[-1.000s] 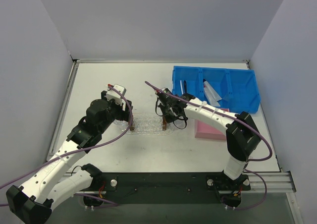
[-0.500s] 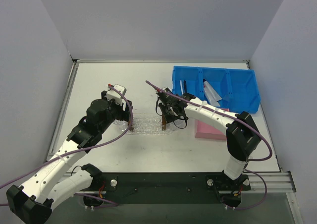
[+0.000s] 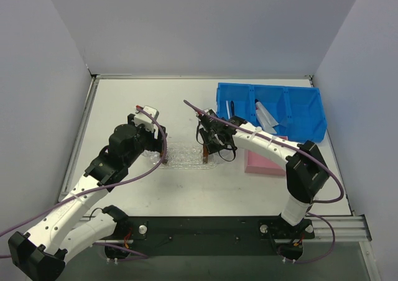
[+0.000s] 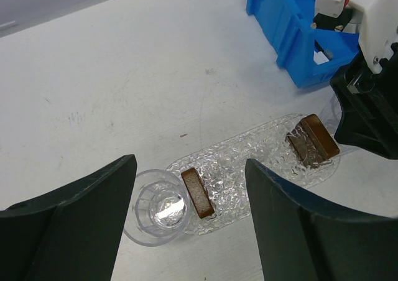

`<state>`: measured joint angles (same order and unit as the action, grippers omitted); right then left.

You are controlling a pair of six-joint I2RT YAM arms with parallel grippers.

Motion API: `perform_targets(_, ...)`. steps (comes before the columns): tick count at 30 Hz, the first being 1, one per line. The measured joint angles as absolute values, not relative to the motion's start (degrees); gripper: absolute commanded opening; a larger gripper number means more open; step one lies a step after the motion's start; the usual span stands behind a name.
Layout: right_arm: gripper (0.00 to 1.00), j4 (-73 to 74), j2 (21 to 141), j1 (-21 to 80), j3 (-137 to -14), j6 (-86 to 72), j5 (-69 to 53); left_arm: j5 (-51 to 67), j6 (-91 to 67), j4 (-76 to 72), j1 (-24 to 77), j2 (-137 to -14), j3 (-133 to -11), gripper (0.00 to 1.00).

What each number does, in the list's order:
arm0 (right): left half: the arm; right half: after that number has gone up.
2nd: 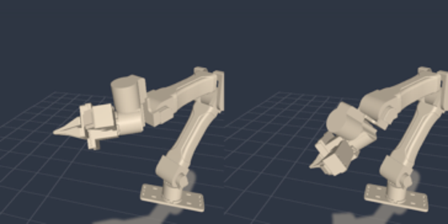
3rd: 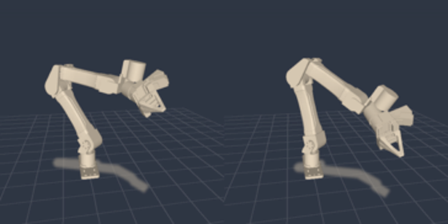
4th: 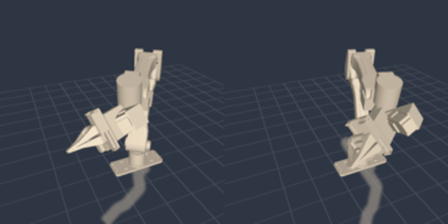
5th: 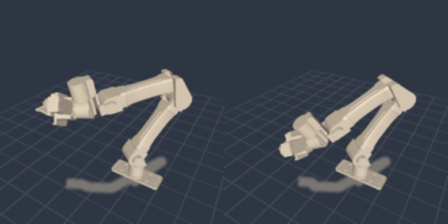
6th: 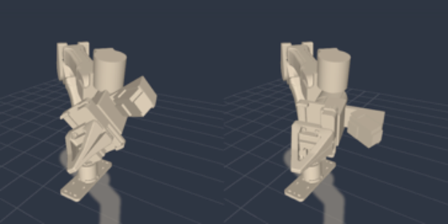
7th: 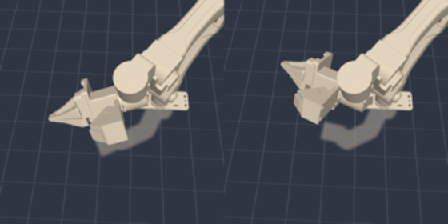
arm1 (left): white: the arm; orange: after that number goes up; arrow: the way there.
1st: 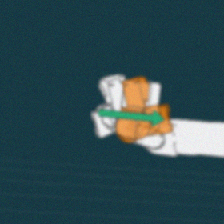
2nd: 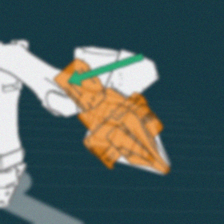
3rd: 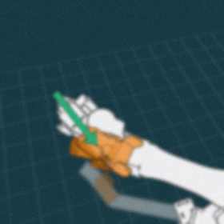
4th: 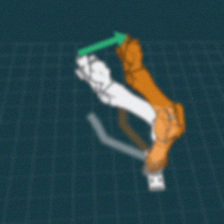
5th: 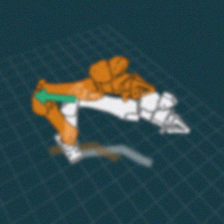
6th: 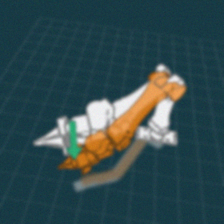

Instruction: Prepare toiletry sets of a toothbrush and toothpaste on the tray

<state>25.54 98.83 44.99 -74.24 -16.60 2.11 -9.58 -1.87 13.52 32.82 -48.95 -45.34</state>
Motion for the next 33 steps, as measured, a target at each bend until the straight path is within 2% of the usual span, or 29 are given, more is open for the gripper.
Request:
perform_targets(11, 0.28, 26.13, 95.15, 44.6, -74.24, -16.67, 2.15, -9.19, -1.89, 13.52, 32.82, -49.56, -45.34, 0.81)
perform_targets(24, 0.09, 26.81, 91.0, 39.53, -72.62, -18.41, 2.7, -9.15, -1.91, 13.69, 32.82, -50.13, -45.34, 0.81)
perform_targets(33, 0.04, 25.58, 93.6, 39.42, -71.66, -19.44, 2.04, -9.13, -1.91, 14.15, 32.82, -50.74, -45.34, 0.81)
